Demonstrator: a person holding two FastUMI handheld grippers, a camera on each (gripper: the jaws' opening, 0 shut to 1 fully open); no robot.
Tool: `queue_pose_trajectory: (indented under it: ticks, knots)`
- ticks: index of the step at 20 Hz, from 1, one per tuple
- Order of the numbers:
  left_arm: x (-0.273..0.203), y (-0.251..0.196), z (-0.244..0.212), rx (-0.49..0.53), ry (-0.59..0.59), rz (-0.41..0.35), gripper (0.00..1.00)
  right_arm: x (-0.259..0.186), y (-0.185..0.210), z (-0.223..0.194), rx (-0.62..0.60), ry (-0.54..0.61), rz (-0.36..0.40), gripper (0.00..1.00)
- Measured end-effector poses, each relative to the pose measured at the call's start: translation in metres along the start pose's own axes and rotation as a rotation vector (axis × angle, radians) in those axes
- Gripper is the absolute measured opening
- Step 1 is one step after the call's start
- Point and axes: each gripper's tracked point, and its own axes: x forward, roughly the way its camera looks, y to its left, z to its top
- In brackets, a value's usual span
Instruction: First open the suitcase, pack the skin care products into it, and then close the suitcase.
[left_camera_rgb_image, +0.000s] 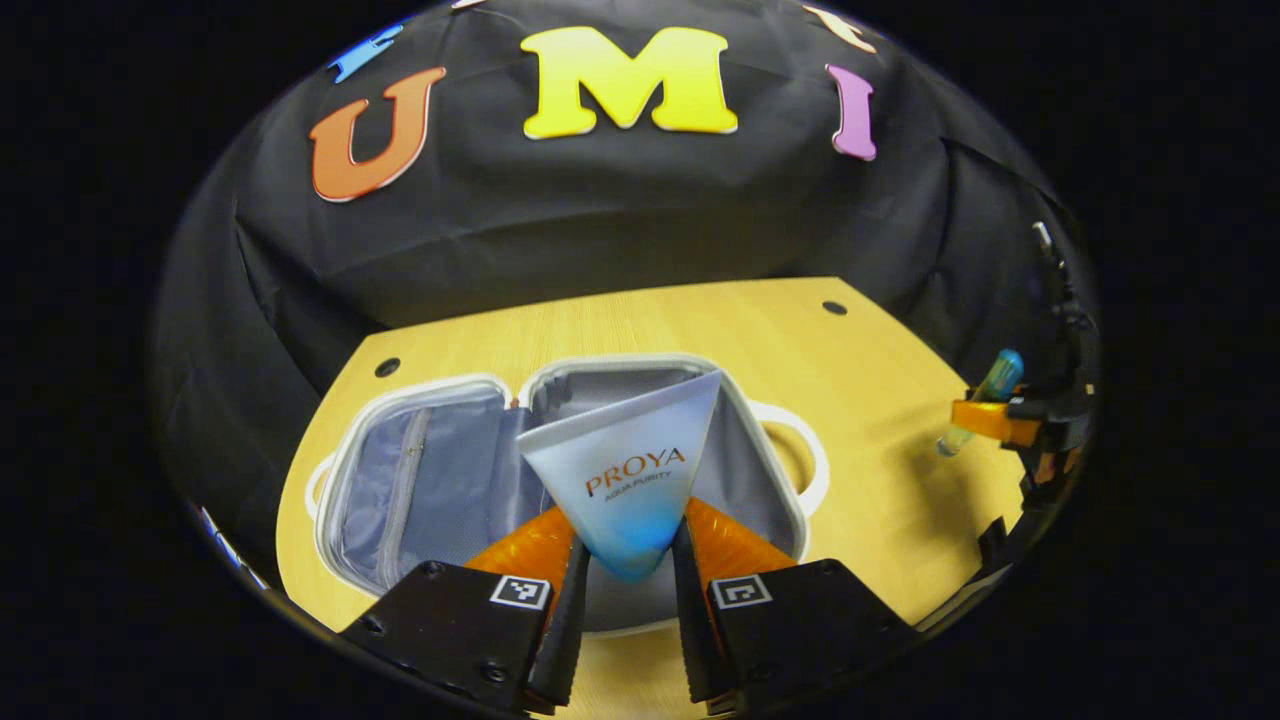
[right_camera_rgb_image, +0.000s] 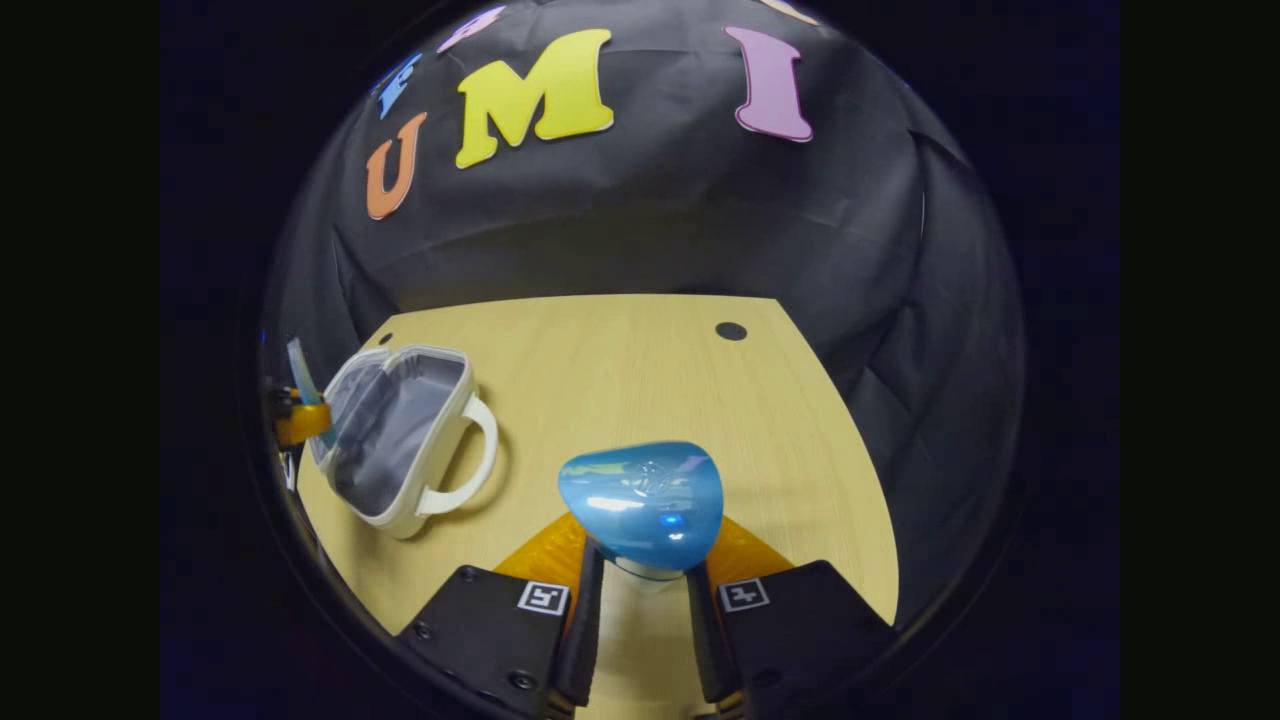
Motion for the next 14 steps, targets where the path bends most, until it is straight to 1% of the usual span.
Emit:
queue_pose_trajectory:
  ticks: [3,6,7,8,11,12,13,14]
  knots:
    - [0.026,0.0,-0.023,-0.061,0.083,-0.018,0.45,-0.018,0.017,-0.005,-0.006,0.003,-0.012,0.37]
    - [0.037,0.001,-0.037,-0.105,0.144,-0.014,0.45,-0.034,0.029,-0.001,-0.005,0.005,-0.016,0.37]
    - [0.04,0.0,-0.042,-0.116,0.17,-0.012,0.45,-0.039,0.032,-0.001,0.003,0.004,-0.014,0.35]
    - [0.042,0.0,-0.048,-0.115,0.198,-0.004,0.45,-0.042,0.034,0.001,0.01,0.004,-0.018,0.37]
    - [0.048,0.004,-0.06,-0.08,0.262,0.031,0.45,-0.049,0.036,0.004,0.023,0.007,-0.023,0.37]
    - [0.05,0.006,-0.065,-0.083,0.293,0.041,0.45,-0.05,0.037,0.003,0.025,0.013,-0.025,0.37]
    - [0.051,0.005,-0.062,-0.081,0.289,0.045,0.45,-0.051,0.037,0.002,0.026,0.016,-0.026,0.37]
    - [0.054,0.006,-0.062,-0.072,0.312,0.054,0.45,-0.052,0.038,0.003,0.027,0.019,-0.026,0.38]
